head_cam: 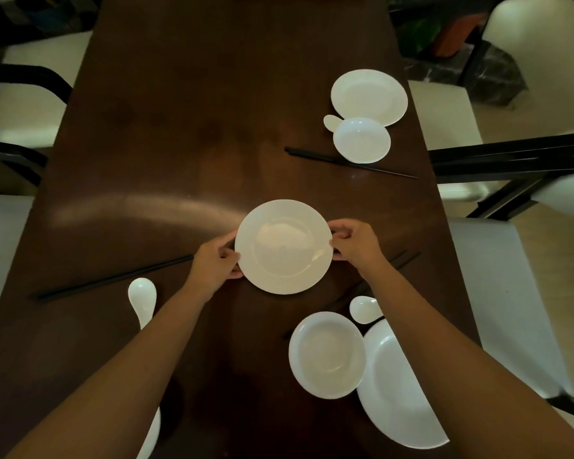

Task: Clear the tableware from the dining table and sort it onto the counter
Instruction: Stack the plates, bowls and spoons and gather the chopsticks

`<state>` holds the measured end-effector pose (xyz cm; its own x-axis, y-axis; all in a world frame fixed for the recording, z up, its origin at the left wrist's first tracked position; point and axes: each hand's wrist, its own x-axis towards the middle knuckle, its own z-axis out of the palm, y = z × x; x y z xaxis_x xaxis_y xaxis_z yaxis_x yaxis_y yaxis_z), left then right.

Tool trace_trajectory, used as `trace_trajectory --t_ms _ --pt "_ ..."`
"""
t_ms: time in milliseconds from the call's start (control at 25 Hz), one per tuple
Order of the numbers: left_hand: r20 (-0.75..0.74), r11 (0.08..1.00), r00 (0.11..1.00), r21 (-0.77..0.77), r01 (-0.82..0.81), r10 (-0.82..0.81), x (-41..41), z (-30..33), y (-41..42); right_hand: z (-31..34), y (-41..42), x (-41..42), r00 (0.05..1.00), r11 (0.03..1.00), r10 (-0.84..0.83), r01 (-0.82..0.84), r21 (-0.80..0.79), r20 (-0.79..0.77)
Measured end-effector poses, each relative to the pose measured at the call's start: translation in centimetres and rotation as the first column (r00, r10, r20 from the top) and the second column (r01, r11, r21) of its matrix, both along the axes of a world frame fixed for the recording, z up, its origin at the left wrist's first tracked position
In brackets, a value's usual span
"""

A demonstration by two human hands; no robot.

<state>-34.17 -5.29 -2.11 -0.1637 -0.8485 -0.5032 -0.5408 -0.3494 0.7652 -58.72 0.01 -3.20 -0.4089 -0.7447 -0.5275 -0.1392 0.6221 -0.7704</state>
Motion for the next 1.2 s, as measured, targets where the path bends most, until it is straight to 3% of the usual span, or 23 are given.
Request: trace_trajectory --t_ms 280,400,600,800,920,1200 --pt "0.227 0.982 0.966 -0.110 0.155 -0.127 0.0 0.3 -0.1 -0.5 0.7 -0.2 0.998 0.999 0.025 -0.026 -0.018 -0.062" --pt "0.256 0.981 0.956 -0.093 0.170 -0.141 -0.1 0.2 0.3 0.5 2.2 -0.7 0.994 0.998 0.043 -0.047 -0.040 -0.096" --pt "0.144 0.995 0.986 -0.046 0.087 -0.080 -0.6 -0.6 1.2 3.5 11.5 -3.3 0.931 0.990 -0.062 0.012 -0.140 -0.359" --pt "-0.040 0.999 0.999 0.037 -0.029 0.030 -0.3 -1.4 2.2 3.5 25.1 -5.6 0.865 0.975 -0.170 0.218 0.049 -0.472" --pt "-0.106 0.994 0.990 0.069 -0.088 0.095 -0.4 -1.1 2.5 2.4 28.6 -5.4 0.897 0.960 -0.167 0.242 0.139 -0.410" --pt "-0.112 0.986 0.985 0.119 -0.121 0.134 -1.8 -1.0 3.7 0.4 29.9 -4.4 0.936 0.936 -0.271 0.311 0.166 -0.223"
